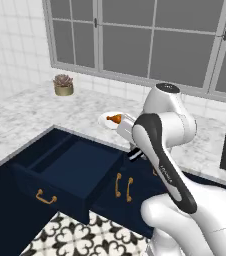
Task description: Pick up the knife from the drawer and place it on the cutting board. Then place the meat from the plate to the cutting board.
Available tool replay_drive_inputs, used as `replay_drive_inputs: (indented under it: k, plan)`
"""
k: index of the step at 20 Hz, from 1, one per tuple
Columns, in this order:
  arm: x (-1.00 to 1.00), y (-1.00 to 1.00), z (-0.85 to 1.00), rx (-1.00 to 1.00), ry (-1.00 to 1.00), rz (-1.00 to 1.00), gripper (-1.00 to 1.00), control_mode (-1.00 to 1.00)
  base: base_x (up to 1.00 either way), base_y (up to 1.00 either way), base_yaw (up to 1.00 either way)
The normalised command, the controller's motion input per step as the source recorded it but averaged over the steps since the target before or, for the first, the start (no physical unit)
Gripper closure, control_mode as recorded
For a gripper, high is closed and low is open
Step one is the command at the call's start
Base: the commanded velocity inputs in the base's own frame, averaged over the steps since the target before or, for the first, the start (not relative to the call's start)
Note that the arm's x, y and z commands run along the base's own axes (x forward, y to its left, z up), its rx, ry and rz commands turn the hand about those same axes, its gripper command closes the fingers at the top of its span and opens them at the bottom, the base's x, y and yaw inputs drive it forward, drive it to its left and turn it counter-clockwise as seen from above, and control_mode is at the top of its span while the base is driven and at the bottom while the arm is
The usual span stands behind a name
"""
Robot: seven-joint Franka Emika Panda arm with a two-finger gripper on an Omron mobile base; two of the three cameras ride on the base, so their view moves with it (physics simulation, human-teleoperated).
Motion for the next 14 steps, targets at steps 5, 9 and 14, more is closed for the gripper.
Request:
replay_drive_inputs:
  k: [5, 9, 14]
  plan:
    - [0.0, 0.0, 0.0, 0.0, 0.0, 0.0, 1.0, 1.0, -0.48, -0.04, -0.77]
    - [0.0, 0.0, 0.0, 0.0, 0.0, 0.0, 1.0, 1.0, -0.06, -0.39, -0.78]
    - [0.0, 0.0, 0.0, 0.0, 0.0, 0.0, 1.0, 1.0, 0.0, -0.82, -0.7]
